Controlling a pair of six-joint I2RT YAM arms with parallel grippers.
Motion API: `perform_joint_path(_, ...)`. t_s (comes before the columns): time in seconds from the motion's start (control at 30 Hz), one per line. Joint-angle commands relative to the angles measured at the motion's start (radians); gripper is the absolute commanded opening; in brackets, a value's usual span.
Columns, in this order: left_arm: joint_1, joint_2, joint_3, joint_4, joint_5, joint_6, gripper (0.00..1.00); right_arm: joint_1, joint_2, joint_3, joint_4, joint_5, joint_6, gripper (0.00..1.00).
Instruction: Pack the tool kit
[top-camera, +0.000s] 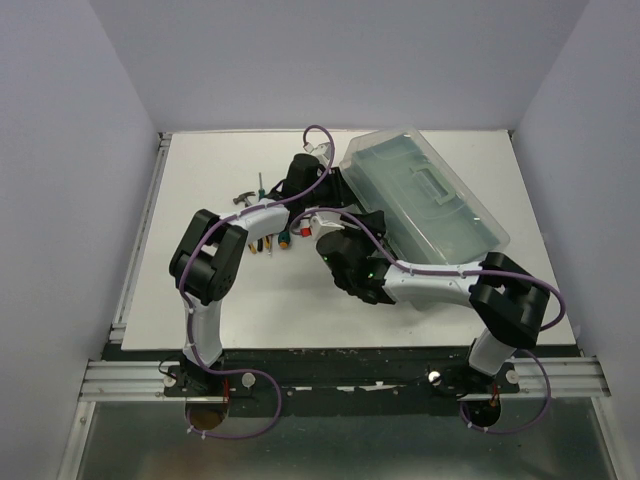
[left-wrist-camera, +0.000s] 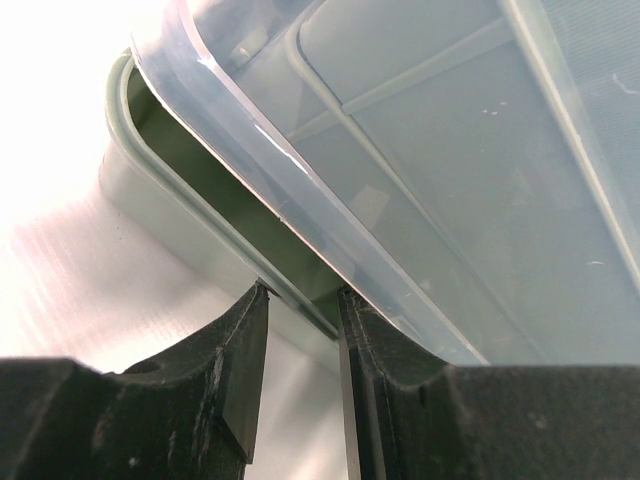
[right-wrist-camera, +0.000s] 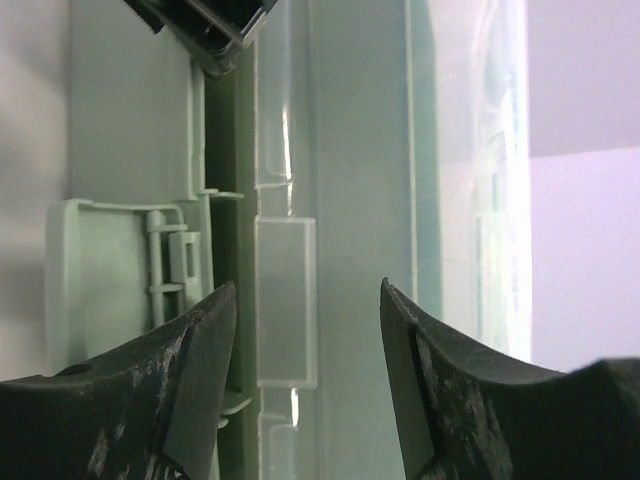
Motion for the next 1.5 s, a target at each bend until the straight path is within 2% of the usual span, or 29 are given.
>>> perform_joint_path(0.0, -0.004, 0.041, 0.019, -0.022, -0.005, 0.042, 0.41, -0.005, 0.013, -0.041, 0.350, 0.027, -0.292, 0.66)
perform_joint_path(0.27, -0.004, 0.038, 0.016, -0.014, 0.000, 0.036, 0.41, -0.018, 0.081, -0.135, 0.731, 0.036, -0.617, 0.72)
perform_joint_path(0.43, -0.004, 0.036, 0.013, -0.011, 0.001, 0.036, 0.41, -0.021, 0.063, -0.156, 0.708, 0.030, -0.582, 0.77)
perform_joint_path(0.5, -0.004, 0.036, 0.013, -0.013, 0.001, 0.037, 0.41, -0.019, 0.012, -0.147, 0.542, 0.013, -0.463, 0.78)
perform_joint_path(0.53, -0.004, 0.038, 0.015, -0.013, 0.001, 0.037, 0.41, -0.018, -0.025, -0.129, 0.386, -0.004, -0.325, 0.78)
perform_joint_path(0.6, -0.002, 0.041, 0.015, -0.014, 0.004, 0.037, 0.41, -0.021, -0.111, -0.046, -0.062, -0.074, 0.012, 0.78)
perform_joint_path(0.63, -0.004, 0.042, 0.018, -0.016, 0.006, 0.037, 0.41, -0.019, -0.144, -0.012, -0.218, -0.102, 0.104, 0.78)
perform_joint_path(0.77, -0.004, 0.049, 0.021, -0.016, 0.009, 0.039, 0.41, -0.021, -0.203, 0.016, -0.327, -0.099, 0.144, 0.89)
perform_joint_path(0.9, -0.004, 0.059, 0.029, -0.023, 0.012, 0.039, 0.41, -0.041, -0.182, 0.107, -0.597, -0.134, 0.283, 1.00)
perform_joint_path(0.97, -0.004, 0.059, 0.026, -0.023, 0.012, 0.043, 0.41, -0.070, -0.178, 0.125, -0.672, -0.151, 0.331, 1.00)
perform_joint_path(1.1, -0.004, 0.061, 0.022, -0.028, 0.010, 0.043, 0.41, -0.126, -0.198, 0.138, -0.722, -0.186, 0.368, 1.00)
perform_joint_path(1.47, -0.002, 0.072, 0.030, -0.049, 0.004, 0.053, 0.41, -0.219, -0.218, 0.212, -0.785, -0.173, 0.322, 1.00)
